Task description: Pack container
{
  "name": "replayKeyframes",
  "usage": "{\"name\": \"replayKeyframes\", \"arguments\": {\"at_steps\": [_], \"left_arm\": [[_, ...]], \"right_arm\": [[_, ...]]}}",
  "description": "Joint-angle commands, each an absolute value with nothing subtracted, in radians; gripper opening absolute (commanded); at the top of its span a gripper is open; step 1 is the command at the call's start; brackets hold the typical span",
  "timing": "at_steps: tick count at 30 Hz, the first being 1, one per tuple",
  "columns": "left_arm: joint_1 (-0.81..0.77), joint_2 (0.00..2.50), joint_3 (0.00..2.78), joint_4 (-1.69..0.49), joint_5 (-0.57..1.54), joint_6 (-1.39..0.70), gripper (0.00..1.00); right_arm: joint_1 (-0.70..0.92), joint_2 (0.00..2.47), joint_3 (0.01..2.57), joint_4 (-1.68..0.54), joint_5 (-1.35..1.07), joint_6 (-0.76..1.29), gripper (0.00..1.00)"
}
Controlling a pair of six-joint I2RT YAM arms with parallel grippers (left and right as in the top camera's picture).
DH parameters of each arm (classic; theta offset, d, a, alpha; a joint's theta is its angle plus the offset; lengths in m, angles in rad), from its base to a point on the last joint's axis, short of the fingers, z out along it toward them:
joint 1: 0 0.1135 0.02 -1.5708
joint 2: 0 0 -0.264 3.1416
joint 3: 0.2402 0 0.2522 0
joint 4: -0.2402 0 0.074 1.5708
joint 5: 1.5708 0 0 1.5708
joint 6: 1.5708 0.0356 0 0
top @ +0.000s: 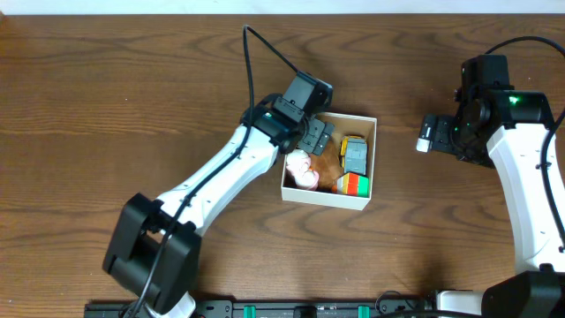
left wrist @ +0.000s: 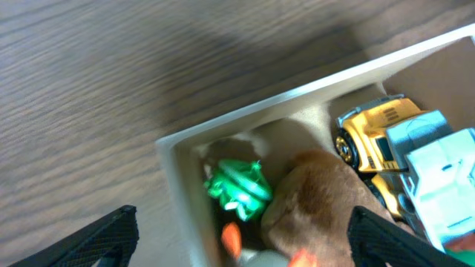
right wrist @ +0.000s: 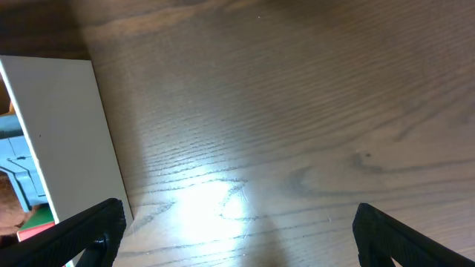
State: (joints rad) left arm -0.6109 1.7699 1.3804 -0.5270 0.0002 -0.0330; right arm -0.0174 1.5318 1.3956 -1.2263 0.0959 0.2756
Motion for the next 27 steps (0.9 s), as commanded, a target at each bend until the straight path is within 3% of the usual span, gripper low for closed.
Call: {"name": "replayKeyframes", "arguments": {"at_steps": [1,12,18,22,27], "left_arm": [[-0.547,1.649,1.385,-0.564,-0.012,-0.08,0.92],[-0.171,1.442,1.385,-0.779,-0.008,-0.112,0.94],[-0.058,1.444,1.378,-0.804,-0.007,-0.133,0.94],[-0.033,1.448,1.378,-0.804,-0.007,-0.136,0.94],[-0.031,1.451,1.378,-0.804,-0.008,-0.136,0.94]], "right_arm": [[-0.005,1.524,1.392,-1.221,0.074,0.245,0.99],[0.101,1.538,1.35,-1.119,0.101,0.259,0.99],[0.101,1.561,1.222,-0.992,0.085,0.299,0.82],[0.113,1.591,1.124,-0.879,0.021,0.299,0.57],[0.159,1.636,1.076,-0.803,0.005,0.299,0.56]]}}
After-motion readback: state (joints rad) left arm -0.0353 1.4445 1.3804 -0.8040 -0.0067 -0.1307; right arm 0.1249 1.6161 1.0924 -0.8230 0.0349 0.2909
